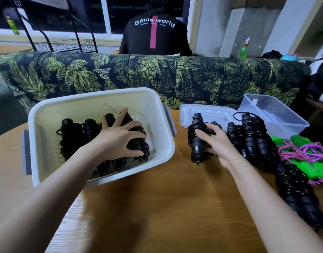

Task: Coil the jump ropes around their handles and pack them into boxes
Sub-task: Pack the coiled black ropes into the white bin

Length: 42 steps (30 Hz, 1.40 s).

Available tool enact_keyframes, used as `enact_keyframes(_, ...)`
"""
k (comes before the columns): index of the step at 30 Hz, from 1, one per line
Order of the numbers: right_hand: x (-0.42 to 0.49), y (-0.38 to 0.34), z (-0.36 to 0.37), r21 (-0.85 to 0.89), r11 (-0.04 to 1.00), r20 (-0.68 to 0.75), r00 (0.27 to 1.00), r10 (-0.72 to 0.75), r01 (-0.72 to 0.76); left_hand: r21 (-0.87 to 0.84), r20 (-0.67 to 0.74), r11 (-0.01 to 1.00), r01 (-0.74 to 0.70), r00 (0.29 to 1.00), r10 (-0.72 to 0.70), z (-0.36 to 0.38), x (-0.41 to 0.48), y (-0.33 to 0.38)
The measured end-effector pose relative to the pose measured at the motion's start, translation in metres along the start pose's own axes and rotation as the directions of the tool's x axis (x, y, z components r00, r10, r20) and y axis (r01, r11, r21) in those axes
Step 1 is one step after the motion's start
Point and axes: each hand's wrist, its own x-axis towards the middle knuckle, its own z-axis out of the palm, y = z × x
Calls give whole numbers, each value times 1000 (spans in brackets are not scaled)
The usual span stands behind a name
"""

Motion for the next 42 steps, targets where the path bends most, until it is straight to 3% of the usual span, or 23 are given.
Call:
enact_keyframes(5, -31, -26, 1, 388, 922, 102, 993, -60, 16, -9, 23, 1000, 4, 1000, -3, -1, 0, 1)
enact_keyframes(9, -62, -71, 22, 388, 897, 180, 937, -300, 213, 7, 46, 1000, 4, 999, -4, -4, 1, 3)
enact_keyframes(13, -79, -95, 75, 112, 891, 267, 850, -454, 440, -16, 69, 1000, 10, 998, -9, -4, 2, 3)
enact_keyframes(15, -76, -88, 101, -114, 823, 289, 812, -508, 556, -26, 73, 1000, 14, 997, -13, -6, 1, 2)
enact_keyframes(18, -66, -71, 124, -495, 632, 267, 796, -543, 597, -25, 65, 999, 27, 998, -26, -10, -2, 4)
enact_keyframes(23, -56, -52, 136, -768, 275, 312, 712, -629, 579, -39, 57, 999, 19, 998, -17, -10, -2, 3)
enact_keyframes(26, -52, -46, 142, -845, 113, 316, 659, -682, 522, -67, 105, 997, 41, 994, -34, -10, -2, 2)
enact_keyframes(29, -46, -42, 150, -878, 47, 272, 577, -770, 477, -85, 132, 995, 53, 990, -41, -12, -3, 4)
enact_keyframes(31, -48, -48, 156, -875, 76, 269, 610, -745, 479, -117, 148, 992, 57, 988, -39, -15, -5, 5)
enact_keyframes(33, -40, -47, 152, -828, 157, 325, 689, -648, 538, -180, 143, 982, 65, 989, -39, -17, -8, 4)
enact_keyframes(35, -39, -44, 138, -717, 214, 425, 659, -621, 664, -253, 115, 963, 92, 991, -64, -18, -9, 1)
enact_keyframes(36, -41, -40, 128, -670, 182, 466, 598, -652, 720, -300, 95, 949, 102, 993, -77, -18, -9, -2)
enact_keyframes(38, -42, -24, 101, -639, -1, 553, 458, -696, 769, -423, 35, 902, 89, 996, -82, -18, -7, -6)
enact_keyframes(40, -46, -9, 79, -639, -96, 614, 430, -663, 764, -494, -115, 868, 35, 988, -106, -20, -6, -7)
enact_keyframes(42, -45, 1, 70, -650, -112, 613, 431, -661, 752, -443, -371, 896, 12, 908, -196, -23, -6, -6)
